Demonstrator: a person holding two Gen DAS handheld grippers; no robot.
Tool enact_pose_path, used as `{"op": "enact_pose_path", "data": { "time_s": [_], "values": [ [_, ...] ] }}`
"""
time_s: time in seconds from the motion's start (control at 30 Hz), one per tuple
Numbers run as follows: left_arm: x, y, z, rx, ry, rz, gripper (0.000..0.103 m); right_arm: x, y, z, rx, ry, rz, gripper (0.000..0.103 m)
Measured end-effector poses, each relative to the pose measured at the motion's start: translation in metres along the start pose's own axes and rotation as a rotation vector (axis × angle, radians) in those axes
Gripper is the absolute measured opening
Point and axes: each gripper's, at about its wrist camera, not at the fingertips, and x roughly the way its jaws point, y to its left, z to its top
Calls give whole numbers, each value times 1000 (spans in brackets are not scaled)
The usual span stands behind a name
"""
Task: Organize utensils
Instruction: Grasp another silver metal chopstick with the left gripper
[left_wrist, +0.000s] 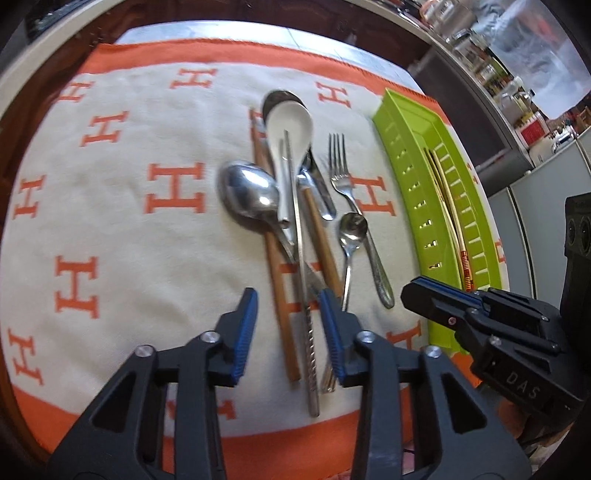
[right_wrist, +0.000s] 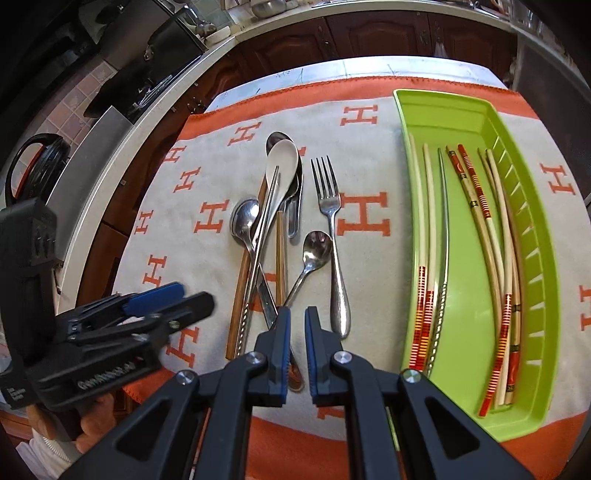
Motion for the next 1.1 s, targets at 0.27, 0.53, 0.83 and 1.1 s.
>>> {"op": "enact_pose_path", "data": {
  "time_s": [0.27,0.53,0.83,1.1],
  "values": [
    [19,-8,12,6,38,-17,10,8,-9,6,23,13,30,8],
    [20,-20,15,47,40,1,9,14,-14,8,30,30,55,8],
    [33,-18,22,32,72,1,12,12,-17,8,32,22,82,8],
    [38,-15,26,-13,100,-14,11,12,-20,7,38,22,94,8]
  ]
}}
